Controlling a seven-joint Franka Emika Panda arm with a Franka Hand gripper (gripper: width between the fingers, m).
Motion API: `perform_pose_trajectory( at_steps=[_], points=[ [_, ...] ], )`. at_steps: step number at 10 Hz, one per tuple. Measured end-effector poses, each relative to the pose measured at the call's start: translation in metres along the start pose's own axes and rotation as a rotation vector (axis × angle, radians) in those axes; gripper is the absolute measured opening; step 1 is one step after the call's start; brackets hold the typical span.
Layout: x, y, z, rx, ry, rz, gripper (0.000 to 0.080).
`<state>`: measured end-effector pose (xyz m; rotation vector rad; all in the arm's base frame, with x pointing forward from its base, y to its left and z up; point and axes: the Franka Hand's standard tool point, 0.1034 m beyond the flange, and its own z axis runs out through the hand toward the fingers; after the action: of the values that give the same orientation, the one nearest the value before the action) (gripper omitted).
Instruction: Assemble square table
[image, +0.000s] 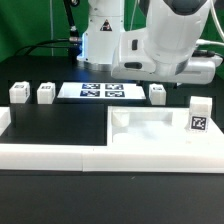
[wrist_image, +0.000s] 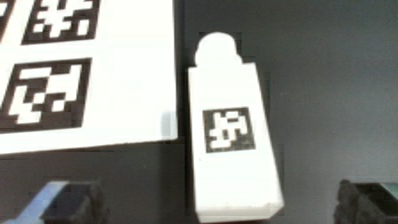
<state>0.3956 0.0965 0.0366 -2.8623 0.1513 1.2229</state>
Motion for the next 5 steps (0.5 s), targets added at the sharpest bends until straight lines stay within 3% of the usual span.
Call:
perform_pose_trajectory(
  at_steps=[4, 5],
  points=[
    [0.0003, 0.0015, 0.0009, 0.002, 0.0, 0.005, 0.0649],
    [0.0013, -0.0006, 0.0086, 0.02, -0.018, 0.021, 0.0649]
  ],
)
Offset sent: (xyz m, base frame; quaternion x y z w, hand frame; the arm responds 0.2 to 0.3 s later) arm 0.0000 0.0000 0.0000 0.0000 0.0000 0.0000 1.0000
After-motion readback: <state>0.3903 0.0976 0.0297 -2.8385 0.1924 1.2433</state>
